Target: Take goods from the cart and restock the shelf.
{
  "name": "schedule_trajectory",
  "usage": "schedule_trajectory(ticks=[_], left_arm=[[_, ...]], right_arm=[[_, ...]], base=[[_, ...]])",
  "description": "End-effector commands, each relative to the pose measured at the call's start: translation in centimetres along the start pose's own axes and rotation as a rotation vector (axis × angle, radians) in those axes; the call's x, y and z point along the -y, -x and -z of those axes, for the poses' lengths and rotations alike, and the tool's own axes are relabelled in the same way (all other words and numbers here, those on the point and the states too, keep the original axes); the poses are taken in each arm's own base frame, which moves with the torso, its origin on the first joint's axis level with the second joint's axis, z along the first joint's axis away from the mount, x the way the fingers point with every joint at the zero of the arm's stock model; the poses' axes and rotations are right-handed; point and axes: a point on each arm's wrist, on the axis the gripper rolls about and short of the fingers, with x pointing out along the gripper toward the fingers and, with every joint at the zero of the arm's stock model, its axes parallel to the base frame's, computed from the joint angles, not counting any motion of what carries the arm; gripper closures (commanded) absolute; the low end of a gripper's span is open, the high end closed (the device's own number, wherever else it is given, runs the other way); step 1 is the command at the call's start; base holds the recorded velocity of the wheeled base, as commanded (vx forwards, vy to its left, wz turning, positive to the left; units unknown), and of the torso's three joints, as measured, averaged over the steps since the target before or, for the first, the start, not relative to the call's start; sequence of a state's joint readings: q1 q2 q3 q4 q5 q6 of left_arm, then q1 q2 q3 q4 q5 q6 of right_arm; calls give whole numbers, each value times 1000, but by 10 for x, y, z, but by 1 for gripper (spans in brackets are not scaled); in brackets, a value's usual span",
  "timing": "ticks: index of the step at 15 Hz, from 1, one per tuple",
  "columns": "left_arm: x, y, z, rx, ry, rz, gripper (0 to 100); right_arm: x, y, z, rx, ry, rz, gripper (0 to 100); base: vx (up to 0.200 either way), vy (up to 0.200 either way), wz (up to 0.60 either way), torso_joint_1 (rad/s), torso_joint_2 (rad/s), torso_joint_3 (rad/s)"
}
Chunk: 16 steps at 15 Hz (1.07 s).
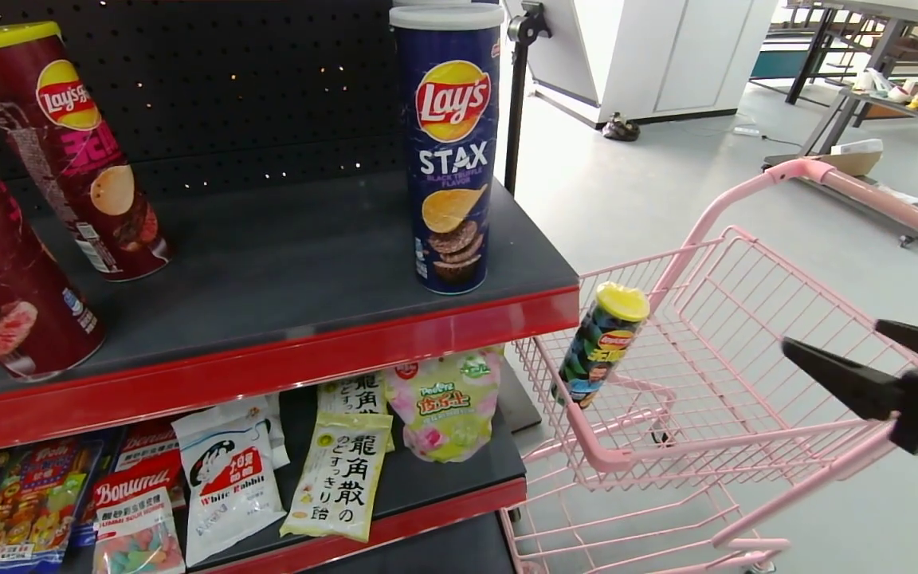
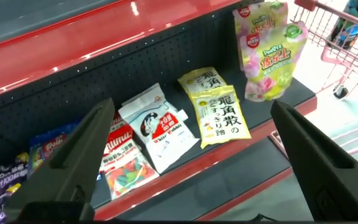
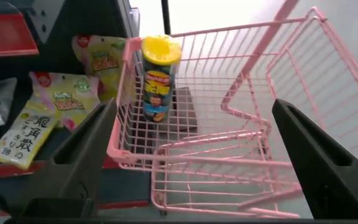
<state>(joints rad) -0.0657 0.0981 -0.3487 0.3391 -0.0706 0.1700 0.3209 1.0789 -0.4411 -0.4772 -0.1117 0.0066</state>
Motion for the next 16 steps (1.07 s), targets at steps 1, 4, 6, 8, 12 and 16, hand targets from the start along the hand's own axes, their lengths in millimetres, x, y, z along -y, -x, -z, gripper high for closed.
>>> schedule_trajectory(ticks=[1, 4, 6, 8, 12, 16], left_arm=[[-1, -1, -3, -3, 8, -7, 0], [-1, -1, -3, -11, 10, -18, 0], [-1, -2, -2, -16, 10, -27, 0], [-1, -2, -1, -20, 10, -26, 0], [-1, -3, -1, -24, 10, -29, 0], [-1, -4, -1, -31, 11, -26, 0]], right_arm=[[-11, -98, 38, -140, -22, -78, 0], [-5, -134, 66, -193, -35, -68, 0], [-7, -152, 73, -197, -60, -69, 0], [-8, -165, 74, -199, -75, -67, 0], [-11, -180, 77, -204, -81, -75, 0], [-15, -197, 81, -206, -128, -76, 0]], base=[[0, 0, 0, 0, 0, 0], [0, 0, 0, 0, 0, 0], [0, 0, 0, 0, 0, 0], [0, 0, 0, 0, 0, 0], [0, 0, 0, 0, 0, 0], [0, 0, 0, 0, 0, 0]])
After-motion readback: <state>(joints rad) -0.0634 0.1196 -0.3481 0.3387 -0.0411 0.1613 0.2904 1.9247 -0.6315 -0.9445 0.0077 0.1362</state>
